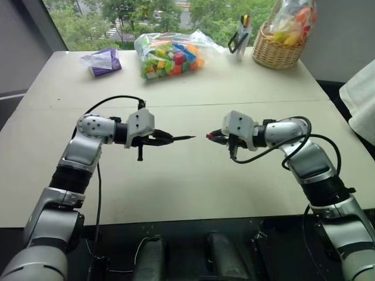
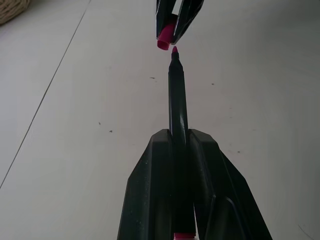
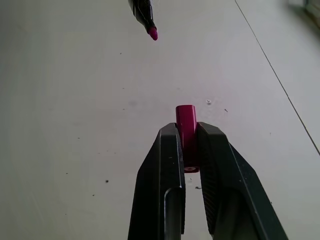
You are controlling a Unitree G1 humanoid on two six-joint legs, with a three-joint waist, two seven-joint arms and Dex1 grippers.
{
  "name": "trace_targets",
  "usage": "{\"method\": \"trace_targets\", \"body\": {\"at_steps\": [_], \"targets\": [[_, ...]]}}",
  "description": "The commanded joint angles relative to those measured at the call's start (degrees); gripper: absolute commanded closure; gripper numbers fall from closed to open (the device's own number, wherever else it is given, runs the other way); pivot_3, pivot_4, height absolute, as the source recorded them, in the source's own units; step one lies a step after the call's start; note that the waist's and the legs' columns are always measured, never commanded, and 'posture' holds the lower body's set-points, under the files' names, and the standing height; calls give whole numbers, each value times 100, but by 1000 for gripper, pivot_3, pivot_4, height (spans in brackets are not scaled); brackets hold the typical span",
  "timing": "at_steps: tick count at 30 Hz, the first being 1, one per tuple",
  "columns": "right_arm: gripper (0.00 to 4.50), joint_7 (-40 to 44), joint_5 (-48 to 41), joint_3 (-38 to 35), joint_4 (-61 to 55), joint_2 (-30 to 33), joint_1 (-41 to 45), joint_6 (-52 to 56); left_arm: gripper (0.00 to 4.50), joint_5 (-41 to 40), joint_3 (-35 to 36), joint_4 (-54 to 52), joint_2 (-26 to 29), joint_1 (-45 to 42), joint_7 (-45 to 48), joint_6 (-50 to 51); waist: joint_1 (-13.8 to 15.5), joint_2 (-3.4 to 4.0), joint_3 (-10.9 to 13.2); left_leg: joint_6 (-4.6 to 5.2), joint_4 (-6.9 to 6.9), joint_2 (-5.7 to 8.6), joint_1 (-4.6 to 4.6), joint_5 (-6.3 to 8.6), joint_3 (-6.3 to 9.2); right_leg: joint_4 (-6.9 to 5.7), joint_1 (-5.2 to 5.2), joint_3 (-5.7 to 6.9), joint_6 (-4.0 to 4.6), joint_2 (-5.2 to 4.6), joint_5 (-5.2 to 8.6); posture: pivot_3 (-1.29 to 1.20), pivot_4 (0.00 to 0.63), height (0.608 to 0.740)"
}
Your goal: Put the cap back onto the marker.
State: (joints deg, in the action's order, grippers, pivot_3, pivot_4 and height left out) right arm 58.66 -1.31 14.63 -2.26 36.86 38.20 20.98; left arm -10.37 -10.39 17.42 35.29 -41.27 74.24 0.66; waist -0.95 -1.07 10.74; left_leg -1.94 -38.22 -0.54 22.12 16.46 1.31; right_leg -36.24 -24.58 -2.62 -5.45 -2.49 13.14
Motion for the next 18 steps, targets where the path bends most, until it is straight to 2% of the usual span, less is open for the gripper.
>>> {"method": "trace_targets", "body": {"at_steps": [1, 18], "targets": [[4379, 45, -28, -28, -241, 6, 157, -16, 4500, 46, 58, -121, 40, -121, -7, -96, -1, 0, 0, 0, 0, 0, 0, 0, 0, 0, -1, 0, 0, 0, 0, 0, 150, 740], [4379, 192, -95, 85, -578, -124, 249, 283, 4500, 104, 43, -250, -43, -107, -93, -28, -1, 0, 0, 0, 0, 0, 3, 0, 2, 0, -2, 2, 0, 0, 0, 0, 150, 740]]}}
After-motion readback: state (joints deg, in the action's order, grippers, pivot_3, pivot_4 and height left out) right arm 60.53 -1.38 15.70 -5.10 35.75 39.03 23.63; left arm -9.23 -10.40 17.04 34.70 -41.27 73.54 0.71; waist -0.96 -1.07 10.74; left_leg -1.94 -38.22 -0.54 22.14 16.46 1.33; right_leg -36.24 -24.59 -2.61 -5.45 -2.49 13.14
